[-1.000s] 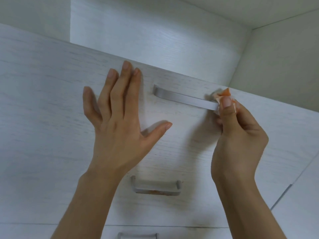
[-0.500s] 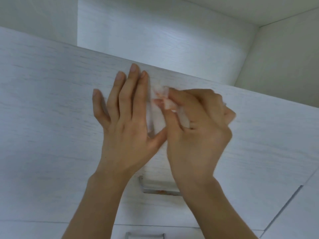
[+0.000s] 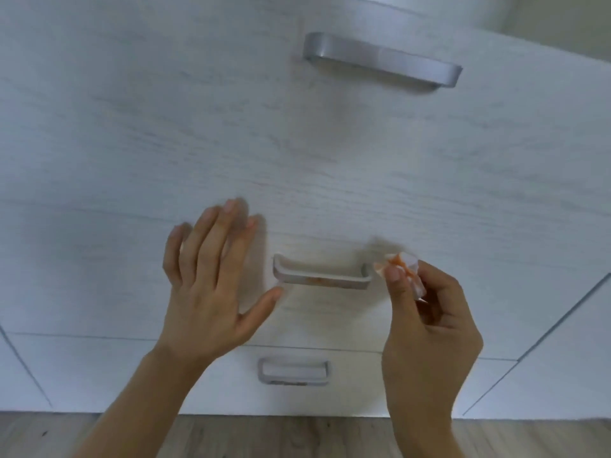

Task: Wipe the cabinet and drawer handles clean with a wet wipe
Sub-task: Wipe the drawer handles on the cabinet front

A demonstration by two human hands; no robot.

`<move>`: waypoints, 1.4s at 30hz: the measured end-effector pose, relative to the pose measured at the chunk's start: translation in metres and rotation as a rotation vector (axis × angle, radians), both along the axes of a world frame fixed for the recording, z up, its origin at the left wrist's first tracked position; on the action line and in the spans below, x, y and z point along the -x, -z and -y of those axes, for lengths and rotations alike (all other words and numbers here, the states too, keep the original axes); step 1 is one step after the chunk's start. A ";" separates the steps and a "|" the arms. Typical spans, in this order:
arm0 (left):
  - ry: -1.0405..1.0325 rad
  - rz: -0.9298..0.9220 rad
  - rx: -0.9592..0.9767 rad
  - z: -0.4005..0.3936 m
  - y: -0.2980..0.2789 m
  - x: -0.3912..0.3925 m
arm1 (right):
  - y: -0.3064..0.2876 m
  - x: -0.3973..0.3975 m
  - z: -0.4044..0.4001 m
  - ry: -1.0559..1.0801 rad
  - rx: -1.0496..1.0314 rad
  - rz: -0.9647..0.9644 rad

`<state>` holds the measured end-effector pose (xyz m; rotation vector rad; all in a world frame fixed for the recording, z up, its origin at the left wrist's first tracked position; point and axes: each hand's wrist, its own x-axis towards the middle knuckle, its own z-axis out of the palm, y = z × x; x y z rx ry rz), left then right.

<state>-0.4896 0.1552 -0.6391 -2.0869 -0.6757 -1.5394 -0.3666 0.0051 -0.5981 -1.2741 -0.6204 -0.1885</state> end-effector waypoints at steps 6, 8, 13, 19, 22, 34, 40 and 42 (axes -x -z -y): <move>0.029 0.031 0.115 0.000 0.019 -0.016 | 0.023 -0.005 -0.006 -0.063 -0.008 -0.032; 0.025 0.056 0.102 -0.002 0.020 -0.019 | 0.022 -0.006 -0.010 -0.071 -0.031 -0.023; -0.007 0.096 0.048 -0.008 0.023 -0.024 | 0.022 -0.005 -0.014 -0.094 -0.031 -0.011; -0.054 0.129 0.017 -0.010 0.026 -0.029 | 0.023 -0.003 -0.009 -0.197 -0.053 -0.122; -0.059 0.142 -0.002 -0.012 0.026 -0.030 | 0.023 -0.004 -0.008 -0.229 -0.065 -0.135; -0.093 0.152 -0.032 -0.013 0.027 -0.033 | 0.025 -0.007 -0.004 -0.223 -0.169 -0.194; -0.111 0.154 -0.034 -0.013 0.026 -0.033 | 0.022 -0.002 -0.013 -0.257 -0.147 -0.311; -0.108 0.157 -0.034 -0.013 0.026 -0.033 | 0.022 -0.001 -0.013 -0.249 -0.171 -0.365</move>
